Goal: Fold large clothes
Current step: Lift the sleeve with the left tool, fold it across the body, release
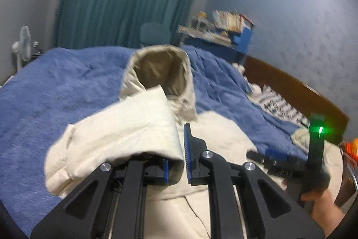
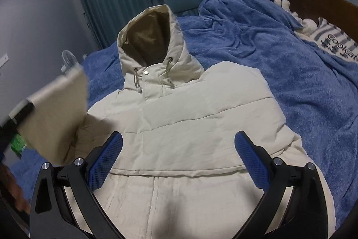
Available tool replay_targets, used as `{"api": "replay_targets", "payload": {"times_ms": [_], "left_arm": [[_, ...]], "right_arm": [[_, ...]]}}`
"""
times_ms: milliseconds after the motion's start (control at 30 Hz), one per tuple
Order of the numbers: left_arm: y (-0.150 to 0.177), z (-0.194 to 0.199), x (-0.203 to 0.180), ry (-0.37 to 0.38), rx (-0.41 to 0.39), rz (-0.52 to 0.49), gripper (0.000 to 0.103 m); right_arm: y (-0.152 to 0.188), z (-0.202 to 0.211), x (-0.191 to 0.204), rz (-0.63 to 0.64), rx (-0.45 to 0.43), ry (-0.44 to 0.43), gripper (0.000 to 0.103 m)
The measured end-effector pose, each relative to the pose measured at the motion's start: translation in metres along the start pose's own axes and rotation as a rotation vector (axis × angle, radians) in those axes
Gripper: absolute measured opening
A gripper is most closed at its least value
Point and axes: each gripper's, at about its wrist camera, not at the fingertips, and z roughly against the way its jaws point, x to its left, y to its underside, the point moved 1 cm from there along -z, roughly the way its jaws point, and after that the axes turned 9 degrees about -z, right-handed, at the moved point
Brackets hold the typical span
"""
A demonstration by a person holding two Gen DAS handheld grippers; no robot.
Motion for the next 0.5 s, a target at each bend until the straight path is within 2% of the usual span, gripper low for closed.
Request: {"api": "replay_targets", "payload": {"times_ms": [200,267,300,333,400,500], "left_arm": [[0.033,-0.043,-0.007,0.115,0.169,0.055,0.010],[0.042,-0.050,-0.008,0.148,0.214,0.065,0.017],[0.046,-0.053,-0.009,0.173,0.235,0.078,0.031],[0.051,-0.056,-0.010,0.214,0.255,0.102,0.055],[0.053,-0.051,-0.013,0.237,0.259,0.108,0.077],[0.047,-0.037,-0.019,0.206,0.258,0.043,0.080]], "right_arm": [[-0.004,0.001,-0.008,-0.037,0.003,-0.008,0.096],[-0.005,0.001,-0.008,-0.043,0.007,-0.017,0.096],[-0.005,0.002,-0.008,-0.039,0.007,-0.018,0.096],[-0.005,0.003,-0.007,-0.034,0.005,-0.016,0.096],[-0.005,0.004,-0.006,-0.026,0.002,-0.016,0.096],[-0.005,0.007,-0.003,-0.018,-0.001,-0.024,0.096]]}}
